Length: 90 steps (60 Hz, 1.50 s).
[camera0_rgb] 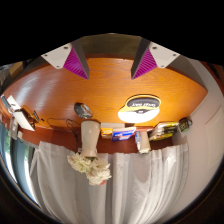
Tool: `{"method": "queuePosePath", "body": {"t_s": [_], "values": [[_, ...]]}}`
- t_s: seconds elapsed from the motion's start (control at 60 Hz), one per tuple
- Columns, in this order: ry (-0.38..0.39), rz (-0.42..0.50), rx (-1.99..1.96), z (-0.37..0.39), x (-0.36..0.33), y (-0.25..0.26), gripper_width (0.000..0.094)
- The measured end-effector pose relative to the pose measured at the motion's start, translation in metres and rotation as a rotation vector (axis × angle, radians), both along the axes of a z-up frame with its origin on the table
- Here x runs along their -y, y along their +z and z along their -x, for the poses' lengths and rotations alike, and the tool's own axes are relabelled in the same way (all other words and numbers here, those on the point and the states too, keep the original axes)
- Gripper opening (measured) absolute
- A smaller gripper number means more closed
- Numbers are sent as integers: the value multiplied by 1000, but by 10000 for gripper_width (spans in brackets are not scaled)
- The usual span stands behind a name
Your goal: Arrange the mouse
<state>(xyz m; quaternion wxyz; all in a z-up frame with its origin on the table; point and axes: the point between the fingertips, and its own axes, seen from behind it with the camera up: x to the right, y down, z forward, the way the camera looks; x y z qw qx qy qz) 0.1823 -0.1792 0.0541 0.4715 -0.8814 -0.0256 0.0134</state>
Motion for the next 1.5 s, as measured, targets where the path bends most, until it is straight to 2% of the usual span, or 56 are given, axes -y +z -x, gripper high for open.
{"method": "queuePosePath", "body": {"t_s": [0.15,0.283,0.483,0.7,0.883,1.1,1.217,1.433,1.5], "values": [[-81,26,39,-63,-36,-28,837],[-123,45,57,-100,-83,-45,839],[-137,77,59,-130,-165,-60,835],[-118,88,27,-143,-240,-63,824],[-98,101,6,-146,-274,-65,721],[-139,117,-16,-155,-289,-65,544],[-143,129,-12,-156,-291,-66,519],[-155,180,-12,-156,-291,-66,366],[-171,199,-16,-156,-291,-66,358]]}}
